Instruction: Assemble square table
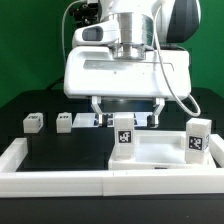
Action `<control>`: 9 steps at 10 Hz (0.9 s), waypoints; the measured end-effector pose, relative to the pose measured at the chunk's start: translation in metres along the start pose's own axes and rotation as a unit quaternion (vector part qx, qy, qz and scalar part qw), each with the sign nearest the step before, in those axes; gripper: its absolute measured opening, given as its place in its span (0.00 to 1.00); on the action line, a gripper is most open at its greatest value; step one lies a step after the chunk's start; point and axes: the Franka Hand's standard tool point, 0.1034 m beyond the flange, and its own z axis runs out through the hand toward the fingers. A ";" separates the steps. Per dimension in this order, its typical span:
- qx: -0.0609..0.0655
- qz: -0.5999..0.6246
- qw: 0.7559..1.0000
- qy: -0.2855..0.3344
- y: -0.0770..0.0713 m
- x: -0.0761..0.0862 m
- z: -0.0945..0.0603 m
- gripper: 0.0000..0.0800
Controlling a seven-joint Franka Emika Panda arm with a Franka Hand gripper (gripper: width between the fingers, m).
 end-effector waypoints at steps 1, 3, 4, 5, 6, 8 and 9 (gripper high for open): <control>0.014 0.003 0.999 -0.041 -0.001 0.000 0.003 0.81; 0.041 0.007 0.993 -0.112 -0.002 0.010 0.001 0.81; 0.046 0.009 0.990 -0.133 0.002 0.012 0.001 0.81; 0.057 0.010 0.984 -0.170 0.003 0.011 0.000 0.81; 0.062 0.012 0.980 -0.188 0.006 0.015 0.000 0.81; 0.063 0.014 0.978 -0.198 0.009 0.012 0.002 0.81; 0.063 0.016 0.978 -0.198 0.010 0.011 0.003 0.81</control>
Offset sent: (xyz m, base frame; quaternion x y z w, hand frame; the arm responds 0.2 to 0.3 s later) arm 0.0163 -0.0170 0.0074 0.0045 -0.1292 -0.0195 0.9914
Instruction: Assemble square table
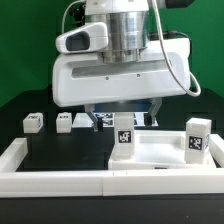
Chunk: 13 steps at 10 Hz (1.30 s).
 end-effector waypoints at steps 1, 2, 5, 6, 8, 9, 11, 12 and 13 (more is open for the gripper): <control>0.000 0.001 1.000 0.000 -0.001 0.000 0.000 0.81; 0.000 0.004 1.000 0.000 -0.002 0.000 0.000 0.81; 0.000 0.003 1.000 0.002 -0.008 0.003 -0.002 0.48; 0.000 0.003 1.000 0.004 -0.007 0.004 -0.002 0.48; 0.000 0.003 1.000 0.003 -0.007 0.004 -0.001 0.36; 0.000 0.005 1.000 0.003 -0.007 0.004 -0.001 0.36; 0.000 0.015 1.000 0.003 -0.007 0.004 -0.001 0.36; 0.001 0.036 0.999 0.004 -0.008 0.004 -0.001 0.36; 0.000 0.086 0.996 0.009 -0.009 0.005 0.000 0.36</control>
Offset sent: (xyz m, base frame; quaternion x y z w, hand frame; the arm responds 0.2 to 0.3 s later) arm 0.0009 0.0021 0.0084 -0.0244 -0.0155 0.0037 0.9996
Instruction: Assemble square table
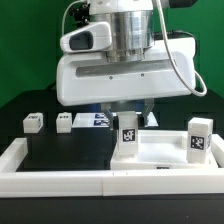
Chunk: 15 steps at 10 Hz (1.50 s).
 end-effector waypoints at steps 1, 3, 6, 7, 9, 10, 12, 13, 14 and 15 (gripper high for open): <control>-0.002 0.048 0.999 0.014 -0.003 0.002 0.000 0.36; 0.004 0.161 0.987 0.022 -0.010 0.003 0.001 0.36; 0.009 0.298 0.954 0.019 -0.023 0.001 0.003 0.36; 0.011 0.343 0.939 0.018 -0.026 0.001 0.004 0.36; 0.016 0.406 0.914 0.015 -0.032 0.000 0.005 0.36; 0.016 0.414 0.910 0.015 -0.033 0.000 0.005 0.36; 0.017 0.416 0.909 0.015 -0.034 0.000 0.005 0.46; 0.017 0.405 0.914 0.015 -0.035 0.000 0.005 0.46; 0.017 0.386 0.922 0.015 -0.038 0.000 0.005 0.70; 0.017 0.375 0.927 0.014 -0.042 -0.001 0.006 0.78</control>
Offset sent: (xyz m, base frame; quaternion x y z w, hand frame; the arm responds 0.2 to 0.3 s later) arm -0.0064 0.0141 -0.0088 -0.0188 -0.0055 0.3067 0.9516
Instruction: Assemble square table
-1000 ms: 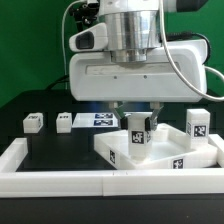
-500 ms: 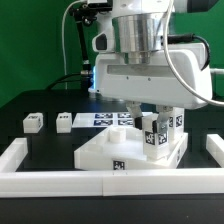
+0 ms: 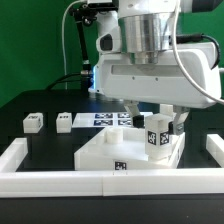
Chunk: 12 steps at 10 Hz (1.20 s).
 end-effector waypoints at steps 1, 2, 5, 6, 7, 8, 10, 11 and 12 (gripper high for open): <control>0.000 -0.018 1.000 0.000 -0.002 -0.002 0.000 0.80; 0.001 -0.072 0.997 0.000 -0.004 -0.004 -0.001 0.80; 0.001 -0.239 0.971 -0.001 -0.005 -0.006 0.000 0.81; 0.000 -0.292 0.956 -0.001 -0.005 -0.006 0.000 0.81; -0.001 -0.325 0.946 -0.001 -0.005 -0.007 0.001 0.81; -0.001 -0.347 0.938 -0.002 -0.006 -0.009 0.001 0.81; -0.001 -0.420 0.907 -0.001 -0.007 -0.010 0.001 0.81; -0.001 -0.431 0.902 -0.001 -0.006 -0.009 0.001 0.81; -0.001 -0.472 0.882 0.001 -0.005 -0.007 0.001 0.81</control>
Offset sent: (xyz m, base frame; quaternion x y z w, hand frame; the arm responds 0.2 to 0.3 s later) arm -0.0062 0.0143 0.0018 0.0217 -0.0287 -0.2697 0.9623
